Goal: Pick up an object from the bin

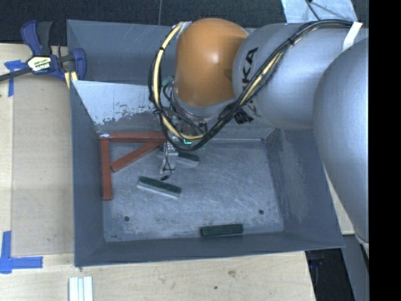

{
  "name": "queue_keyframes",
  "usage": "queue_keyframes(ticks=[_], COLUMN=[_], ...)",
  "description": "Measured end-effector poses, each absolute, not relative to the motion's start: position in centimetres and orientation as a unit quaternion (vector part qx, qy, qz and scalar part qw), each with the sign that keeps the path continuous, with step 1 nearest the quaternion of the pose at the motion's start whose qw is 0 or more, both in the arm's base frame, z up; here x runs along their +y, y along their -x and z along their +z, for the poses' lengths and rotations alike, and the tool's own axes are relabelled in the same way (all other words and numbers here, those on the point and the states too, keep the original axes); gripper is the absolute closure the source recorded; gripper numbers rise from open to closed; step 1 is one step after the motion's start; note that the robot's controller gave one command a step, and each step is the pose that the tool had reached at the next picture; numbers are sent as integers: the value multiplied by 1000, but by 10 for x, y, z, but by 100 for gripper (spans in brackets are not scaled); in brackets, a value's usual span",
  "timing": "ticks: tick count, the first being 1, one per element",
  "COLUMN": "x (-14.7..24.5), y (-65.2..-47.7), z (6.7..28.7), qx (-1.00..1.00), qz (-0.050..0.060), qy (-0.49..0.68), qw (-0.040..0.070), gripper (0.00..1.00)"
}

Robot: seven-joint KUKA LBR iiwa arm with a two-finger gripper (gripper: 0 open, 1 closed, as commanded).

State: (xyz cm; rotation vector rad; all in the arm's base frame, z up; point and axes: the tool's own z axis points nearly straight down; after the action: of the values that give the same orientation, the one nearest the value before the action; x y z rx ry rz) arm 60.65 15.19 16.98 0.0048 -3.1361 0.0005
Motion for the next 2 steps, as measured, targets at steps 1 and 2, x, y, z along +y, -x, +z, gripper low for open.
queue_keyframes(ticks=[1,2], x=[142,143], y=[-552,-556], z=[73,78], qx=[-999,-999], qz=[1,-1], qy=[51,52], qw=[4,-1], gripper=[0,100])
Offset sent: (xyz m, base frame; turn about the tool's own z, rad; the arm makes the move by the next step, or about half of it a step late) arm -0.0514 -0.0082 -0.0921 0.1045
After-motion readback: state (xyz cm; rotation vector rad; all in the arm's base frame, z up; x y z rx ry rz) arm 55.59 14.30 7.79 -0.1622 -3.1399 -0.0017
